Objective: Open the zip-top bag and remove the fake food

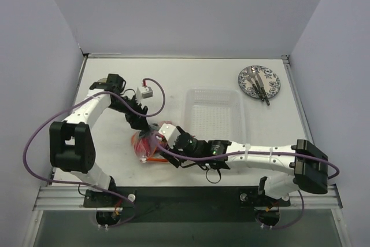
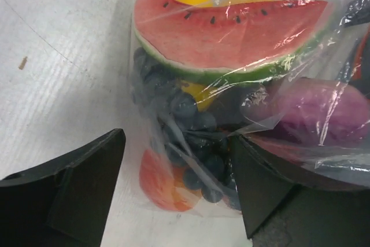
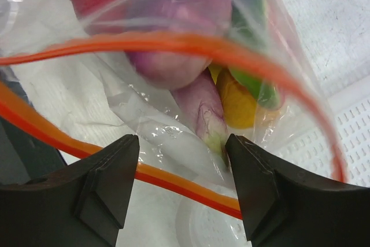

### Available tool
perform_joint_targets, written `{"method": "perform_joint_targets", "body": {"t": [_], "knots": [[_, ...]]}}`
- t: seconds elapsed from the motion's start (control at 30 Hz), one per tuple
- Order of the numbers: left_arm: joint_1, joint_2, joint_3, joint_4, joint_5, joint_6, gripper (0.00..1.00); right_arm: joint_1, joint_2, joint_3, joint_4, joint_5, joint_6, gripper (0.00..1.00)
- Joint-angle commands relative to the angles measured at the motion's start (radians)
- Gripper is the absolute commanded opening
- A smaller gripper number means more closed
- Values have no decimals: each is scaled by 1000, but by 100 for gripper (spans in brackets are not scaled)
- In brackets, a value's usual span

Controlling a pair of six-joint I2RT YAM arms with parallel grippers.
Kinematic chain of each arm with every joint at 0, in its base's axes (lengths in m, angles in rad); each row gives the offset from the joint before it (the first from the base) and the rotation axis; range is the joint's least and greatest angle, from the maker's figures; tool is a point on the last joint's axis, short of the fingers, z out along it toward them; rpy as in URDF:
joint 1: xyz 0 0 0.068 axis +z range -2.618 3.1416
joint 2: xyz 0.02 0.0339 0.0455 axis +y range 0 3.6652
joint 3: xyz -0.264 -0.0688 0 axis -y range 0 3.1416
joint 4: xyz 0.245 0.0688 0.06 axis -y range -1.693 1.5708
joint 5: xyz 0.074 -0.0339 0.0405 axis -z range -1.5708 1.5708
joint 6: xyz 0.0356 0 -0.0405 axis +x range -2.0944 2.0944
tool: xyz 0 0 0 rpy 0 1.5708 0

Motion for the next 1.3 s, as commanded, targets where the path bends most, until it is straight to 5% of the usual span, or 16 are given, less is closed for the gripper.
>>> {"method": "perform_joint_targets", "body": {"t": [0.0, 0.3, 0.7, 1.27], "knots": [[-20, 69, 22, 41, -59, 11, 76, 63, 45, -6, -34, 130, -12, 65], [-15, 112, 81, -119, -33, 100, 0, 89, 105, -49, 162, 314, -82, 70], [238, -81, 151, -499, -68, 416, 0, 84, 280, -5, 331, 251, -196, 78], [267, -52, 21, -344, -158, 360, 0, 8, 361, 35, 450, 75, -172, 79]]}}
